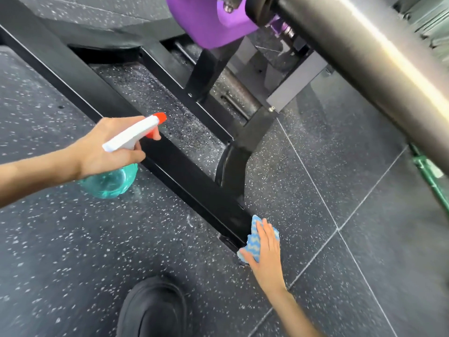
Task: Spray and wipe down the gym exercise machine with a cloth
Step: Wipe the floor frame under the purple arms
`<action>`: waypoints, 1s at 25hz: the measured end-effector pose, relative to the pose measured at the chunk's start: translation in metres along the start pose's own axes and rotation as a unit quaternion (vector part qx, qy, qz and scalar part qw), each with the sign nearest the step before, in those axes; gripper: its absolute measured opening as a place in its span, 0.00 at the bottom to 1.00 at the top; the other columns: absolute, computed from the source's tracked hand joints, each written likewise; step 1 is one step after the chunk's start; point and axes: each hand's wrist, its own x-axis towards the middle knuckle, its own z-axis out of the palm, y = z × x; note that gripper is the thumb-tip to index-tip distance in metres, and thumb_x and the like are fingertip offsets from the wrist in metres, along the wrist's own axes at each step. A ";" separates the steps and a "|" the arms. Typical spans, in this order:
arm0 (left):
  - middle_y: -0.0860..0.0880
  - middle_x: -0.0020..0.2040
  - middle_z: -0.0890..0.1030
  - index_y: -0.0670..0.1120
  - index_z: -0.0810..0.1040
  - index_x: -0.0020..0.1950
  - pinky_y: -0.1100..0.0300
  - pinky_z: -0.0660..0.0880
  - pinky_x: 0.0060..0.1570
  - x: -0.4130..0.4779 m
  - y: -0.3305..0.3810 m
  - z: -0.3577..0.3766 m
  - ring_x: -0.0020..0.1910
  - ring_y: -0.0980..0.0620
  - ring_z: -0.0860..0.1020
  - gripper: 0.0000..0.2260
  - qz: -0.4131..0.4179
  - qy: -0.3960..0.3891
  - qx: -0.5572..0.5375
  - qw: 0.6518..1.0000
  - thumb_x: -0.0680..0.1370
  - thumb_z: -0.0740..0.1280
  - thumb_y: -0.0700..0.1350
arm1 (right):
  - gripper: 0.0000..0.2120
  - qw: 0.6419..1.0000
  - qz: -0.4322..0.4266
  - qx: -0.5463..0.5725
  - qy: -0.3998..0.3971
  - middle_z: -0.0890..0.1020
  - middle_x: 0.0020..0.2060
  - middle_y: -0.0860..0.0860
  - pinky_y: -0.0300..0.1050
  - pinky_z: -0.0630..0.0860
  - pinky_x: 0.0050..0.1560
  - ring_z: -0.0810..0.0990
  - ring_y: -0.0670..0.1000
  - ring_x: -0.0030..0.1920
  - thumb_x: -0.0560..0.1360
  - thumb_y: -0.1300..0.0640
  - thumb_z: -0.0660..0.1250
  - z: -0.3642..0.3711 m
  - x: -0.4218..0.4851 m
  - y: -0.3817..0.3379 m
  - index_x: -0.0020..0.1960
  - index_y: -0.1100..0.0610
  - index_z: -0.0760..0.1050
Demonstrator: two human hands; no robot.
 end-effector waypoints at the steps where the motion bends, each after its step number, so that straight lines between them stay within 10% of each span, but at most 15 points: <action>1: 0.49 0.33 0.80 0.52 0.79 0.52 0.70 0.70 0.34 -0.001 -0.001 -0.001 0.31 0.51 0.75 0.16 -0.018 0.016 -0.022 0.999 0.64 0.68 0.42 | 0.41 1.000 0.006 -0.011 0.008 0.51 0.76 0.46 0.50 0.51 0.73 0.49 0.47 0.76 0.73 0.28 0.48 0.003 0.002 -0.010 0.77 0.53 0.50; 5: 0.50 0.45 0.82 0.50 0.79 0.54 0.64 0.72 0.39 -0.006 -0.015 -0.005 0.39 0.43 0.76 0.21 -0.079 0.081 -0.048 0.992 0.61 0.66 0.43 | 0.39 0.994 -0.041 -0.101 0.008 0.61 0.75 0.53 0.53 0.57 0.69 0.57 0.52 0.74 0.75 0.33 0.48 0.014 0.054 -0.084 0.76 0.58 0.51; 10: 0.44 0.36 0.78 0.50 0.80 0.49 0.70 0.69 0.34 -0.010 -0.030 -0.029 0.30 0.55 0.72 0.16 -0.138 0.130 -0.043 0.981 0.62 0.68 0.40 | 0.39 0.987 -0.113 -0.116 0.015 0.65 0.73 0.55 0.55 0.64 0.70 0.63 0.54 0.73 0.73 0.36 0.60 0.030 0.142 -0.213 0.75 0.58 0.58; 17: 0.44 0.38 0.81 0.52 0.80 0.49 0.69 0.71 0.37 -0.026 -0.056 -0.085 0.32 0.55 0.73 0.17 -0.192 0.207 -0.010 0.959 0.61 0.67 0.43 | 0.35 0.984 -0.159 -0.072 -0.039 0.42 0.77 0.54 0.56 0.40 0.75 0.41 0.54 0.77 0.81 0.50 0.58 0.036 0.218 -0.355 0.78 0.57 0.40; 21: 0.46 0.46 0.82 0.45 0.80 0.55 0.55 0.72 0.49 -0.043 -0.045 -0.117 0.42 0.44 0.75 0.23 -0.194 0.243 0.031 0.950 0.60 0.65 0.47 | 0.26 0.980 -0.188 -0.015 -0.066 0.53 0.77 0.54 0.55 0.46 0.75 0.49 0.54 0.77 0.80 0.66 0.55 0.028 0.216 -0.394 0.76 0.59 0.51; 25: 0.61 0.38 0.80 0.58 0.77 0.50 0.71 0.68 0.42 -0.081 0.003 -0.153 0.36 0.62 0.73 0.18 -0.219 0.251 0.000 0.943 0.61 0.64 0.52 | 0.21 0.958 -0.274 0.068 -0.060 0.70 0.66 0.57 0.51 0.63 0.68 0.67 0.58 0.68 0.76 0.70 0.59 -0.019 0.170 -0.449 0.68 0.61 0.67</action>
